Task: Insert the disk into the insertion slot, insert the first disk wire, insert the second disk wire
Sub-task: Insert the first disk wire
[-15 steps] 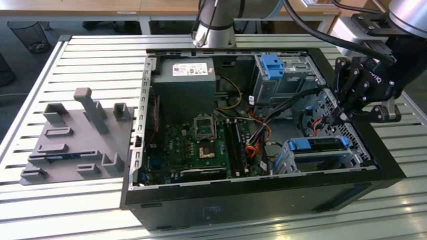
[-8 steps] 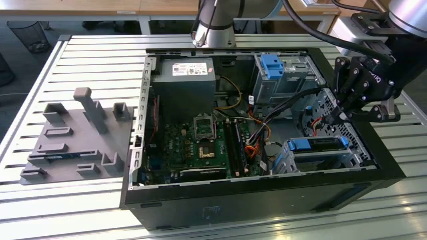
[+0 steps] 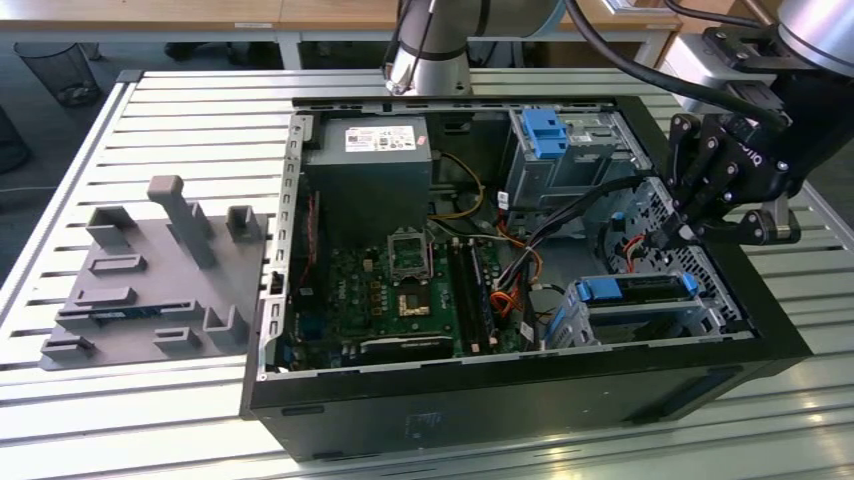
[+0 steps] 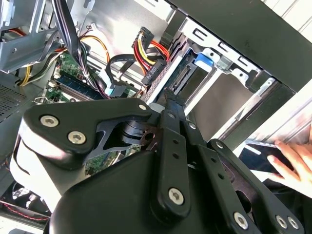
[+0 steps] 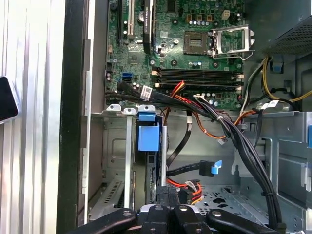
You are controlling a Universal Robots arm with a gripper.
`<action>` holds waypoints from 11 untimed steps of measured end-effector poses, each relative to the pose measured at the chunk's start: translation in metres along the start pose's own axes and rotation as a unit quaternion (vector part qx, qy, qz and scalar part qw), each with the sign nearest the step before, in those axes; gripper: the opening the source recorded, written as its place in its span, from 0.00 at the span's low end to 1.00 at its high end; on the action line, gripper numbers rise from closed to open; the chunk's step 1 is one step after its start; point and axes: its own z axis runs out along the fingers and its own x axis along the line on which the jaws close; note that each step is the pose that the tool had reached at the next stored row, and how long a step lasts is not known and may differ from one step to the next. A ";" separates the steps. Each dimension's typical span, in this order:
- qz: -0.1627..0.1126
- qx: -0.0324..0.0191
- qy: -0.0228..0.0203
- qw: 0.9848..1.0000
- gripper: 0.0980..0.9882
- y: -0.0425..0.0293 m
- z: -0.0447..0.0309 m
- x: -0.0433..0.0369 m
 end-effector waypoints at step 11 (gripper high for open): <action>0.000 0.000 0.000 1.000 0.01 -0.0002 0.0003 -0.0019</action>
